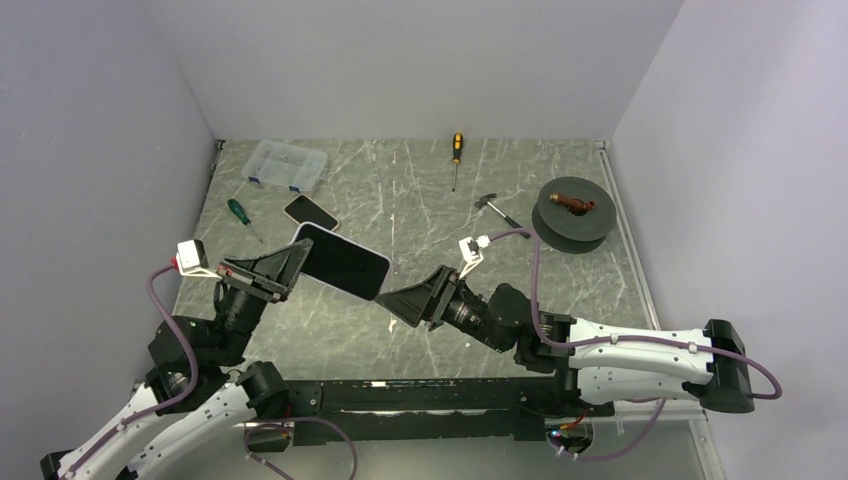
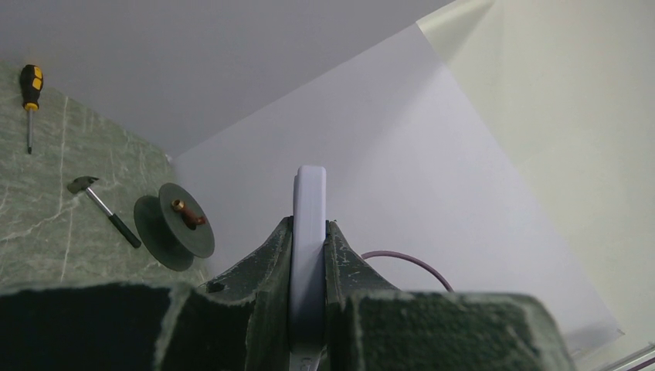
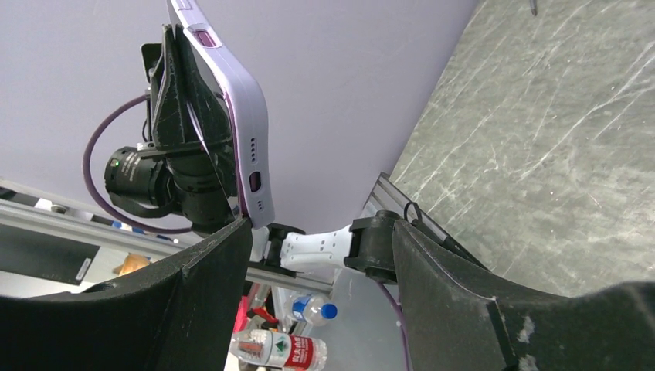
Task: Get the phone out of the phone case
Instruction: Remove the phone case from the phone.
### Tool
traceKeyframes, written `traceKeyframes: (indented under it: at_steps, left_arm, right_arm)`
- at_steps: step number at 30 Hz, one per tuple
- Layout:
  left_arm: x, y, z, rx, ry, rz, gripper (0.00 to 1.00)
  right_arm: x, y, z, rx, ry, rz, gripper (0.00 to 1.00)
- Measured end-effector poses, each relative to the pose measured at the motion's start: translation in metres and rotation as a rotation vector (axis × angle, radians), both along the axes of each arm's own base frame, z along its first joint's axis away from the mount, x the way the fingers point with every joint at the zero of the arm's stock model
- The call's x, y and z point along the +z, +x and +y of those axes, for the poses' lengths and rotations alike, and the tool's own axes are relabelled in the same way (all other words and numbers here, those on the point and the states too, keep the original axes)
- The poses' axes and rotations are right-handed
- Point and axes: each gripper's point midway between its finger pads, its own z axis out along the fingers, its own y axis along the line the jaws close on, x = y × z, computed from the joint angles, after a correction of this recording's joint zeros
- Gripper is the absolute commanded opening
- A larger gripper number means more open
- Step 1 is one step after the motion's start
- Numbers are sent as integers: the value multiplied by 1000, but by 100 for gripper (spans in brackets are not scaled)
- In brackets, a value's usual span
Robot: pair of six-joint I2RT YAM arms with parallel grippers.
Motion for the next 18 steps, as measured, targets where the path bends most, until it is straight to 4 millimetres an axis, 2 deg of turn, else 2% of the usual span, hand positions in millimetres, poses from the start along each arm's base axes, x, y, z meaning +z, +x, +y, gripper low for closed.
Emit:
traceKeyframes:
  at_steps: [18]
  left_arm:
    - [4, 7, -5, 16, -11, -4, 0]
  right_arm:
    - [-2, 14, -4, -33, 19, 60, 69]
